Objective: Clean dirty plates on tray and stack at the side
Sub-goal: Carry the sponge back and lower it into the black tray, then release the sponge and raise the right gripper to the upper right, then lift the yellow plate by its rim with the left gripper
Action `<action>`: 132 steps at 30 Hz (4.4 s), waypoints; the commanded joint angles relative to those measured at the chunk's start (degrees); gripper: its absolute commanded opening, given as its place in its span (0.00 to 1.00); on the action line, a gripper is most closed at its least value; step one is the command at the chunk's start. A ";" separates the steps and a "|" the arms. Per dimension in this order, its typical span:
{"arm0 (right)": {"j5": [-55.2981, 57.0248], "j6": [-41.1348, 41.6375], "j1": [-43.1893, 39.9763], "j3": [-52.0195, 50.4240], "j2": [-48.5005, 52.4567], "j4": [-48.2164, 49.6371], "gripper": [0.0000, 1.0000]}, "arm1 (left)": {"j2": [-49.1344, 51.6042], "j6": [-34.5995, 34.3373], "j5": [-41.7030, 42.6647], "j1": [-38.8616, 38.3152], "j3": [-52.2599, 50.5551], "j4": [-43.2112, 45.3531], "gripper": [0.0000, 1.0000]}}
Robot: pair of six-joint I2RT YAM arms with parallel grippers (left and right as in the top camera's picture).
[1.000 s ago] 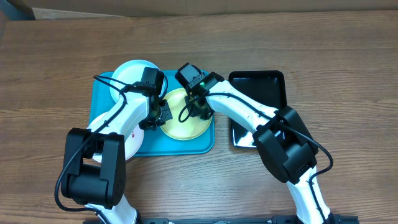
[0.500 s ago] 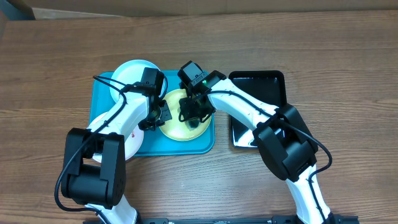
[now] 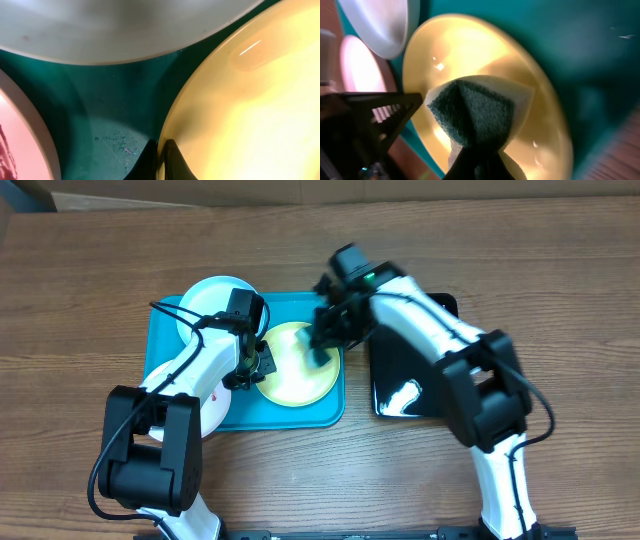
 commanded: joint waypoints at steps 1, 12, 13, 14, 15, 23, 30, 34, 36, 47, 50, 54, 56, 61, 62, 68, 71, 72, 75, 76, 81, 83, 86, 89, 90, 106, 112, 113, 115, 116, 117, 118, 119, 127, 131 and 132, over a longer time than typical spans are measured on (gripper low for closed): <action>-7.48 -3.72 -3.82 1.79 -6.64 -2.71 0.04 | 0.98 -0.28 -1.79 -0.33 -1.03 -0.61 0.05; 7.96 -8.20 -14.93 1.68 -9.42 -19.15 0.04 | 0.98 -0.28 -1.79 -0.35 -1.03 -0.57 0.04; 10.25 -8.17 -15.72 1.68 -9.42 -20.17 0.04 | 0.98 -0.28 -1.81 -0.35 -1.03 -0.57 0.04; 12.61 -8.15 -16.39 1.66 -9.42 -21.11 0.04 | 0.98 -0.28 -1.81 -0.35 -1.03 -0.57 0.04; 14.27 -7.98 -16.74 1.62 -9.42 -21.57 0.04 | 0.98 -0.28 -1.81 -0.35 -1.03 -0.57 0.04; 33.99 -1.88 -17.09 -4.46 -9.42 -17.59 0.04 | 0.98 -0.28 -1.79 -0.35 -1.03 -0.55 0.04; 34.01 -1.88 -17.03 -11.47 -9.42 -8.33 0.04 | 0.98 -0.28 -1.79 -0.35 -1.03 -0.55 0.04; 34.03 -1.90 -16.15 -12.90 -9.42 -6.23 0.08 | 0.98 -0.28 -1.79 -0.35 -1.03 -0.48 0.04; 34.51 -1.90 -15.45 -12.98 -9.42 -6.19 0.24 | 0.98 -0.31 -1.79 -0.35 -1.03 -0.37 0.04; 37.20 -1.90 -13.99 -5.73 -9.84 -11.69 0.35 | 0.98 -0.11 -1.77 -0.35 -1.03 -0.37 0.05; 37.20 -1.90 -13.99 -5.70 -9.90 -12.09 0.52 | 0.98 -0.11 -1.77 -0.35 -1.03 -0.39 0.05; 37.18 -1.92 -13.99 -5.70 -9.97 -12.48 0.77 | 0.98 -0.09 -1.77 -0.37 -1.03 -0.37 0.06; 37.20 -1.92 -13.99 -5.70 -9.97 -12.79 0.84 | 0.98 -0.09 -1.77 -0.37 -1.03 -0.39 0.06; 36.46 -1.92 -13.99 -4.37 -10.08 -13.55 0.79 | 0.98 -0.11 -1.77 -0.37 -1.03 -0.37 0.06; 35.85 -1.95 -13.99 -3.65 -10.08 -14.53 0.77 | 0.98 -0.11 -1.77 -0.37 -1.03 -0.37 0.06; 31.61 -2.14 -13.99 -2.75 -10.16 -16.26 0.04 | 0.98 -0.11 -1.55 -0.39 -1.03 -0.13 0.04; 31.56 -2.14 -14.01 -2.58 -10.32 -15.47 0.04 | 0.98 -0.09 -1.66 -0.39 -1.03 -0.15 0.04; 31.34 -2.14 -14.19 -2.21 -10.34 -15.50 0.16 | 0.98 -0.04 -1.66 -0.39 -1.03 -0.13 0.05; 28.39 -2.19 -14.53 -0.79 -10.40 -16.90 0.42 | 0.98 0.83 -1.64 -0.39 -1.03 -0.13 0.07; 26.23 -2.34 -14.53 -0.44 -10.40 -17.31 0.42 | 0.98 0.83 -1.64 -0.39 -1.03 -0.15 0.07; 22.60 -2.34 -13.16 -1.33 -10.38 -17.29 0.04 | 0.98 0.76 -1.62 -0.39 -1.03 -0.13 0.04; 22.73 -1.88 -11.69 -2.01 -10.38 -17.35 0.04 | 0.98 0.76 -1.62 -0.39 -1.03 -0.15 0.04; 23.06 -1.88 -10.25 -2.25 -10.38 -17.46 0.04 | 0.98 0.81 -1.62 -0.39 -1.03 -0.15 0.04; 22.95 -1.88 -9.90 -1.92 -10.40 -17.53 0.28 | 0.98 1.40 -1.62 -0.39 -1.03 -0.13 0.04; 22.93 -1.90 -9.92 -1.44 -10.43 -17.88 0.33 | 0.98 1.44 -1.62 -0.39 -1.03 -0.13 0.04; 25.92 -2.16 -26.95 9.66 -16.63 -28.89 0.57 | -4.20 3.39 -3.02 -0.33 0.50 -1.14 0.04; 26.03 -2.14 -33.90 9.62 -16.61 -29.27 0.63 | -7.74 3.37 -9.18 -0.26 0.50 -2.54 0.04; 26.05 -2.14 -34.62 9.62 -16.61 -29.27 0.65 | -8.04 3.48 -9.25 -0.28 0.50 -2.54 0.04; 26.05 -2.14 -35.74 9.62 -16.61 -29.22 0.71 | -8.39 3.58 -9.25 -0.26 0.50 -2.49 0.04; 26.08 -2.16 -36.20 9.62 -16.61 -29.20 0.77 | -8.44 3.58 -9.31 -0.26 0.52 -2.47 0.04; 26.08 -2.14 -36.70 9.62 -16.61 -29.09 0.83 | -8.57 3.58 -9.35 -0.26 0.57 -2.45 0.04; 26.08 -2.14 -37.11 9.62 -16.61 -28.98 0.91 | -8.61 3.65 -9.35 -0.26 0.57 -2.29 0.04; 26.03 -2.14 -37.53 9.62 -16.61 -28.76 0.95 | -8.68 3.76 -9.31 -0.26 0.57 -2.10 0.04; 26.08 -2.19 -37.97 9.62 -16.61 -28.17 1.00 | -8.70 4.46 -8.74 -0.26 1.73 -2.60 0.04; 26.08 -2.16 -37.94 9.62 -16.61 -28.17 1.00 | -8.70 5.81 -6.84 0.33 3.80 -3.91 0.04; 26.08 -2.16 -37.94 9.62 -16.61 -28.17 1.00 | -8.70 6.73 -4.39 0.90 4.46 -3.91 0.04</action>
